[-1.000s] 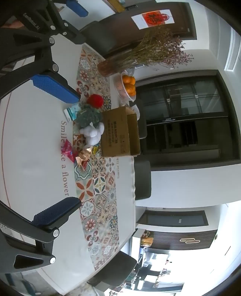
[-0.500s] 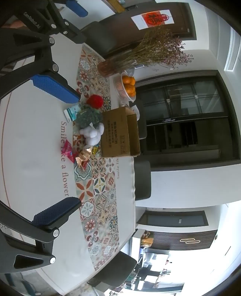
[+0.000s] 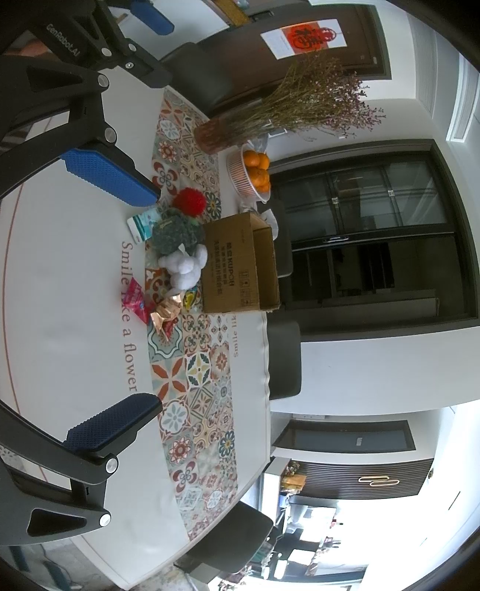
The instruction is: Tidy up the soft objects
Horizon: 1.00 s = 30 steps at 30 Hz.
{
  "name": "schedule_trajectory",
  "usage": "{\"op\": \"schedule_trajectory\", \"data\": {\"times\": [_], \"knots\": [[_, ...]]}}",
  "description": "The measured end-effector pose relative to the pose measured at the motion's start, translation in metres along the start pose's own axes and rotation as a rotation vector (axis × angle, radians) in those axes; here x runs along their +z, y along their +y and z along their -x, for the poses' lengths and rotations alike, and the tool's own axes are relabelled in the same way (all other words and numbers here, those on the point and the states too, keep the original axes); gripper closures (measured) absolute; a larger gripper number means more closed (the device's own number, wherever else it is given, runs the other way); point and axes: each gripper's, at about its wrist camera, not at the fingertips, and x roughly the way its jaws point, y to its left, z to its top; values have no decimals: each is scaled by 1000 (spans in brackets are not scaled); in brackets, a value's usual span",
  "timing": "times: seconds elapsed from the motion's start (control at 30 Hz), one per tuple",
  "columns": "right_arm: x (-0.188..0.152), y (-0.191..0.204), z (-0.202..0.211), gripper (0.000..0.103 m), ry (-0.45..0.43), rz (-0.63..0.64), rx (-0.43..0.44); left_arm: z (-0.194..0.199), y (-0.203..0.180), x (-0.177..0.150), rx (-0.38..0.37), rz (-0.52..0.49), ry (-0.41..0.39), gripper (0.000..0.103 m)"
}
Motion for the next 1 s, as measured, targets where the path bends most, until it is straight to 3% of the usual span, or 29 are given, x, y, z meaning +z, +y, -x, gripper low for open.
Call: {"op": "schedule_trajectory", "data": {"times": [1.0], "knots": [[-1, -1, -7, 0, 6, -4, 0, -9, -3, -4, -11, -8, 3, 0]]}}
